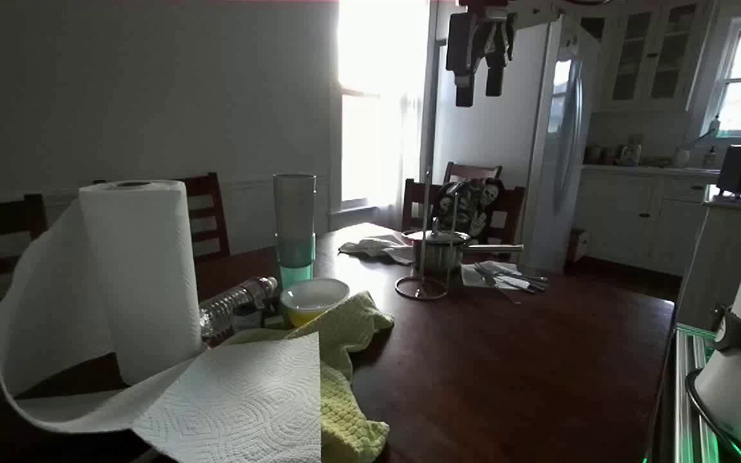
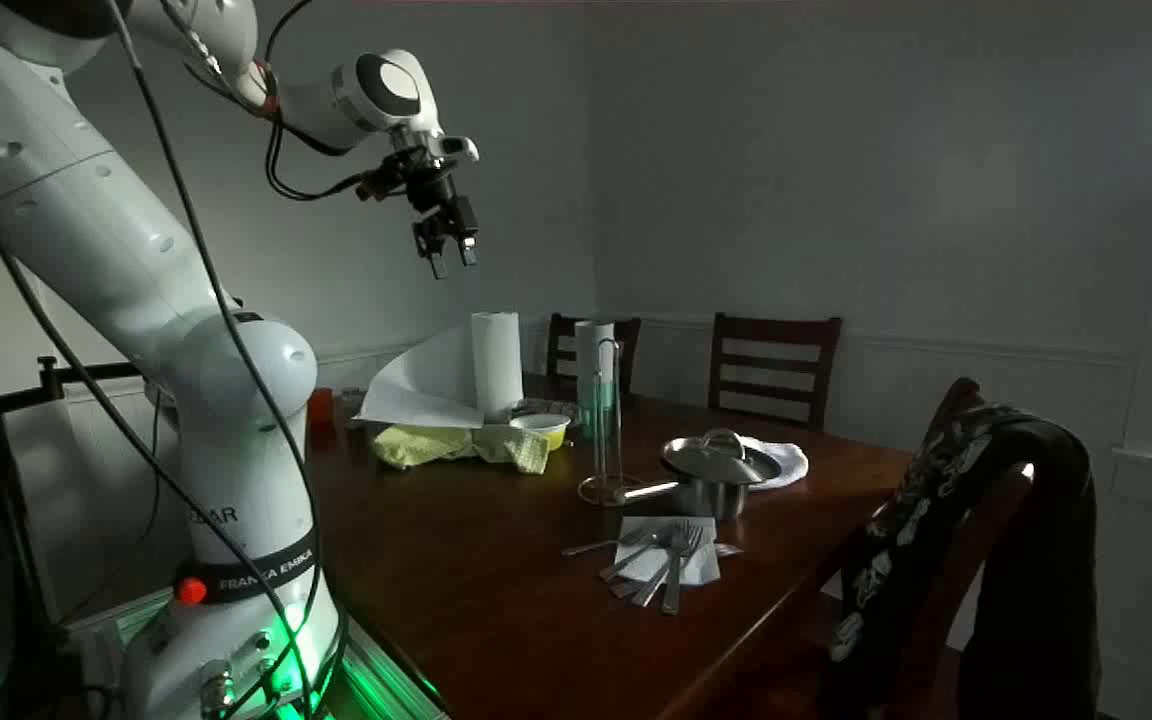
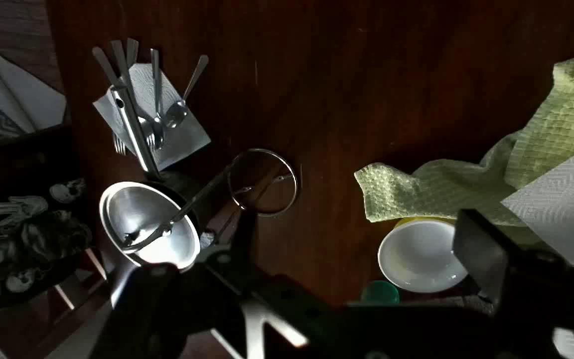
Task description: Remove the silver lid from the silver pot
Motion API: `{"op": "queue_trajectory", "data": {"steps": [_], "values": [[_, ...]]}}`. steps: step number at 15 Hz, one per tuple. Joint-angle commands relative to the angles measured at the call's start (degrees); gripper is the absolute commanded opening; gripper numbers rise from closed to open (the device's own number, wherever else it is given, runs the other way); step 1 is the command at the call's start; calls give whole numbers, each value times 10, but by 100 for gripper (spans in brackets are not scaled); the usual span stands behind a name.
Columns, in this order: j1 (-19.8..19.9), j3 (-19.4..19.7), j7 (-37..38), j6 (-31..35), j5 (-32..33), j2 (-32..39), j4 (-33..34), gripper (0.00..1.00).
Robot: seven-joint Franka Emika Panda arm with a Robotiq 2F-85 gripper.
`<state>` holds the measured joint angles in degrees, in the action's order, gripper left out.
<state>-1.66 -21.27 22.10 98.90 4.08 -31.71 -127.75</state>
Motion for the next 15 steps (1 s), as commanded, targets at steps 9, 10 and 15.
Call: {"op": "queue_trajectory", "data": {"steps": [9,10,15], "values": [[17,14,90,11,20,44,27,100],[25,19,111,22,25,54,30,100],[74,72,193,61,54,137,71,100]]}}
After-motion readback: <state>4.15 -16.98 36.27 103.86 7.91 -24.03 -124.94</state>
